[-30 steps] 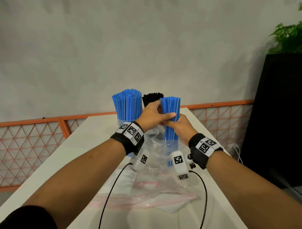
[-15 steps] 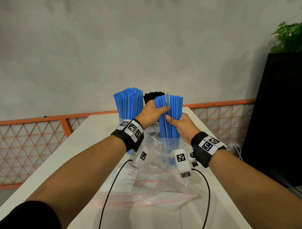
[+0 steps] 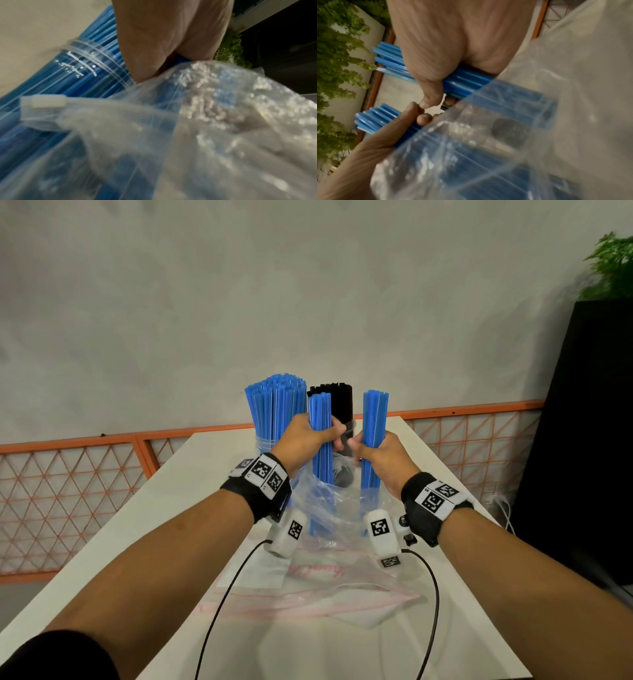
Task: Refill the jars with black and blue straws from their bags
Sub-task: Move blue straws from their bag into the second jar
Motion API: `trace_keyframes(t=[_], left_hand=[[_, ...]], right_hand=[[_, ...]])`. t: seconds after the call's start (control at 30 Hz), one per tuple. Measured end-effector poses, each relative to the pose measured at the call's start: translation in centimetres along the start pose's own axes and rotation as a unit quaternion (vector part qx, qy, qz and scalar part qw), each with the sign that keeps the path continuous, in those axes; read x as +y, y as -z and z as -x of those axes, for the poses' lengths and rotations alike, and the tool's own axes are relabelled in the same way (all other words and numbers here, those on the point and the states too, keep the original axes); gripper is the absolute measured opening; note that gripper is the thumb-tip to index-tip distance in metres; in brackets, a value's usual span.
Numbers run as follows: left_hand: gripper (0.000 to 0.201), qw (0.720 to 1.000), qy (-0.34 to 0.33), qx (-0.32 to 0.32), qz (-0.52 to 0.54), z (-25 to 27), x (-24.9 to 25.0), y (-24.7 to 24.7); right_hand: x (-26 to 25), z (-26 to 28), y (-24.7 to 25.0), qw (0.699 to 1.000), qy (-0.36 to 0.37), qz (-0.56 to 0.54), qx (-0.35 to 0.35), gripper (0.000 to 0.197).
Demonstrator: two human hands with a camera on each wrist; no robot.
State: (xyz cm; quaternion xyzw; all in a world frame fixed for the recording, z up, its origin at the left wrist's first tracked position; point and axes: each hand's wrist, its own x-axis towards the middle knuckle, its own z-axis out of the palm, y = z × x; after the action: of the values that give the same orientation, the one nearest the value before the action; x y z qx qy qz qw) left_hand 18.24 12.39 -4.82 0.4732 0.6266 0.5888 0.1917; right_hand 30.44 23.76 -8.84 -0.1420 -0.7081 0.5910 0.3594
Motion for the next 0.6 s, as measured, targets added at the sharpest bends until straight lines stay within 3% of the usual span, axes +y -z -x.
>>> trace_keyframes(t=[0.1,0.2,0.43,0.6], left_hand=[[0.029,0.999,0.038,0.008,0.004,0.5,-0.7,0.2],[0.024,1.0,-0.005,0.008,0.009,1.1,1.5,1.2],[0.014,0.983,-0.128,0.088,0.096,2.0,10.8,7.0],[0.01,0.976,-0.164,0.132,0.059,3.2,11.0,9.9]], right_hand=[[0.5,0.4,-0.7,1.0,-0.008,-0.014,-0.026,0.027],[0.5,0.4,-1.8,0.999,-0.024,-0.004,-0.034,0.028],[-0.1,-0.6,-4.4,0.996,-0.051,0.068,-0.024,0.023],[-0.8,-1.3,-5.5,0.998,-0.023,0.04,-0.044,0.013]])
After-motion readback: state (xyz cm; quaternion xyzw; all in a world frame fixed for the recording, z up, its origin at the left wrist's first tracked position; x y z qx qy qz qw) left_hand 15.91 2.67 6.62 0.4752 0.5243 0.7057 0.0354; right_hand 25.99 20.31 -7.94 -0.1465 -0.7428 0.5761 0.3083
